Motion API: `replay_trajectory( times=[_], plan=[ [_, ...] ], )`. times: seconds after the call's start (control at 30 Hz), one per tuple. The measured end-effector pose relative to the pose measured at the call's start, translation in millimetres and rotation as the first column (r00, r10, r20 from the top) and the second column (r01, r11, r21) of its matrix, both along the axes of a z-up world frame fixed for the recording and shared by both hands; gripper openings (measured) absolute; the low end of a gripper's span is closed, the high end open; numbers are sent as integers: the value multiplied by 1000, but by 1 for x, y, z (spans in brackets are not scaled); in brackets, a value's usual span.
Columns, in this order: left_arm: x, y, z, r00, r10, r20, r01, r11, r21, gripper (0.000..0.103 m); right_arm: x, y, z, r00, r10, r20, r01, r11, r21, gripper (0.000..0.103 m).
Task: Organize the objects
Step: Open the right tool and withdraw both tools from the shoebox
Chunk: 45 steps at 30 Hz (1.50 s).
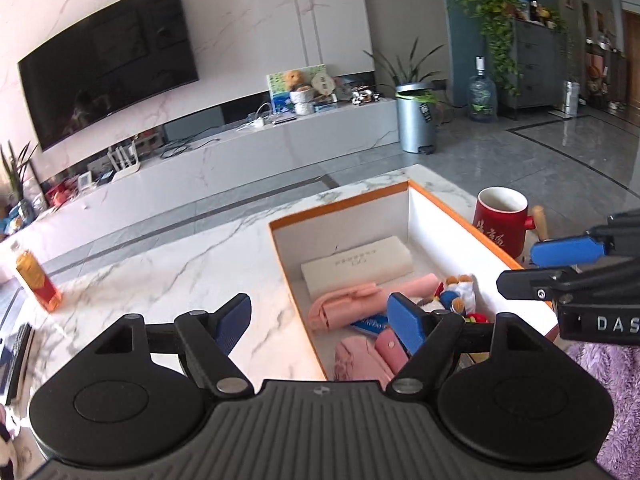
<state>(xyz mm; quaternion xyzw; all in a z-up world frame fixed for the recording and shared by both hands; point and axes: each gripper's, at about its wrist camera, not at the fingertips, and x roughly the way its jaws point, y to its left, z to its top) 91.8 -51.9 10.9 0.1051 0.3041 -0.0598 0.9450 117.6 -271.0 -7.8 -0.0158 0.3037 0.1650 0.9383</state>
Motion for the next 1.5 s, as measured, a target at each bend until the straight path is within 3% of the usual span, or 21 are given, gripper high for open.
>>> replay_trajectory(
  times=[0.3, 0.77, 1.5],
  plan=[
    [-11, 4, -26, 994, 94, -55, -98, 992, -78, 88, -16, 6, -28, 999, -48, -12, 48, 999, 1, 48],
    [-10, 10, -42, 989, 119, -88, -125, 990, -69, 88, -10, 20, -41, 999, -34, -32, 32, 999, -43, 57],
    [-9, 11, -40, 989, 116, -94, -123, 990, -71, 88, -9, 25, -43, 999, -20, -39, 18, 998, -53, 57]
  ],
)
